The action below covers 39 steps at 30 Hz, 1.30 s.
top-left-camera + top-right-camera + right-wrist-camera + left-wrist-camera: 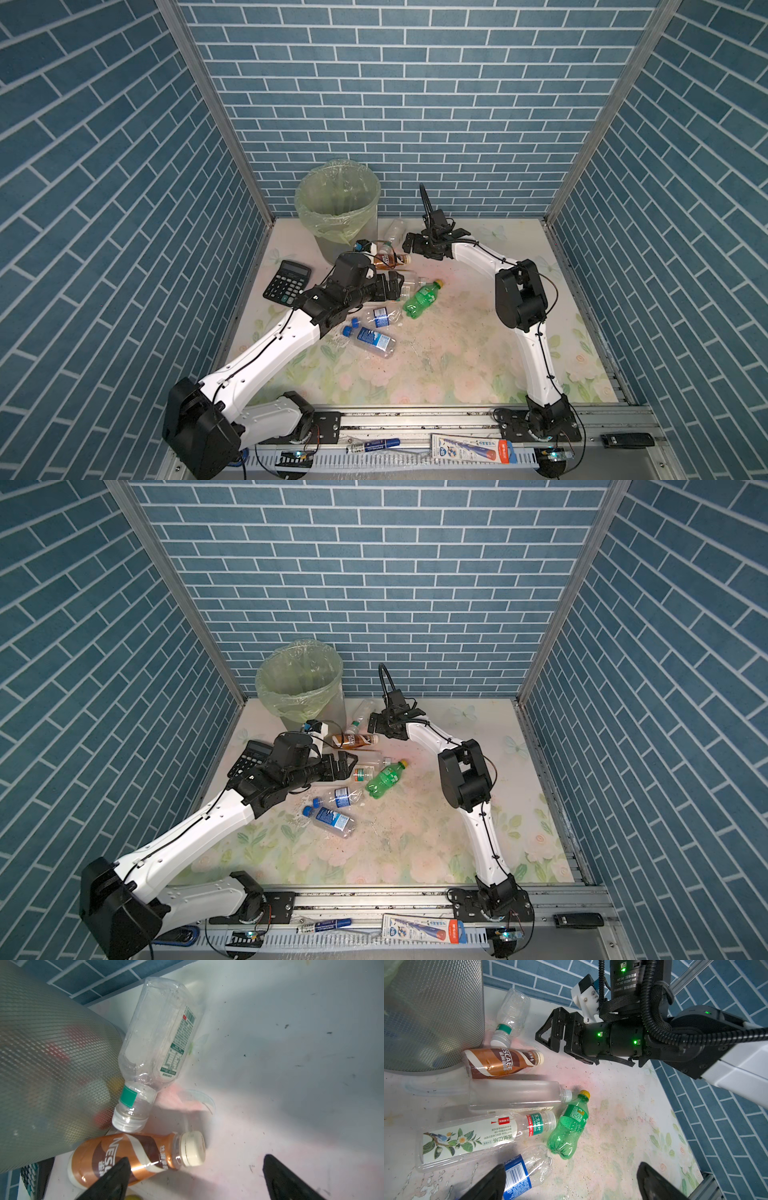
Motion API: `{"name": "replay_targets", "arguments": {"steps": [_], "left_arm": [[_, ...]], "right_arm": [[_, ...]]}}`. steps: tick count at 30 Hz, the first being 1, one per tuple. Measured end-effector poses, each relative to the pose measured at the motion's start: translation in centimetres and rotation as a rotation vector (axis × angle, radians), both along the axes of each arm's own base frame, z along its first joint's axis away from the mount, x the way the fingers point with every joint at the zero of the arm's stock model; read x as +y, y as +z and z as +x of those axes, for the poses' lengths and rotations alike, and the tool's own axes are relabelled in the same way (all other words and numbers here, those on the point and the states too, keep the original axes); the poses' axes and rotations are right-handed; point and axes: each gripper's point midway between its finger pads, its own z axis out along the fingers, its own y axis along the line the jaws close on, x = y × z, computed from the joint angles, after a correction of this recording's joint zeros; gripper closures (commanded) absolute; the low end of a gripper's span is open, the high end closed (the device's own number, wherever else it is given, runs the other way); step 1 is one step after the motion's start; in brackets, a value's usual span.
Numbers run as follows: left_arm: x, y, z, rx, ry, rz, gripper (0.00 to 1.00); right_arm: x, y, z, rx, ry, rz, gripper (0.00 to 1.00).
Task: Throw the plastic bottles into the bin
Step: 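Lower the right gripper and close it on the green-labelled bottle's bottom end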
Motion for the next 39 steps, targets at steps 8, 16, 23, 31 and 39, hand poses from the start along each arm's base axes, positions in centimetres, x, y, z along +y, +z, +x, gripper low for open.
{"name": "replay_targets", "arguments": {"steps": [8, 16, 23, 31, 39], "left_arm": [[1.8, -1.5, 0.8, 0.035, 0.048, -0.002, 0.01], [1.9, -1.4, 1.5, 0.031, 0.048, -0.024, 0.01], [2.3, -2.4, 1.4, 0.051, 0.055, -0.02, 0.01], [2.8, -3.2, 1.3, 0.071, 0.068, -0.017, 0.01], [2.9, -3.2, 1.2, 0.07, 0.067, -0.019, 0.01]], "right_arm": [[3.2, -0.2, 2.4, -0.029, 0.017, 0.04, 0.01], [5.5, -0.7, 2.8, -0.046, 0.032, 0.036, 0.01], [6.0, -3.0, 2.3, -0.015, 0.021, 0.01, 0.01], [6.7, -3.3, 2.8, -0.026, 0.012, 0.026, 0.01], [7.2, -3.0, 2.9, -0.02, -0.012, 0.054, 0.01]]}}
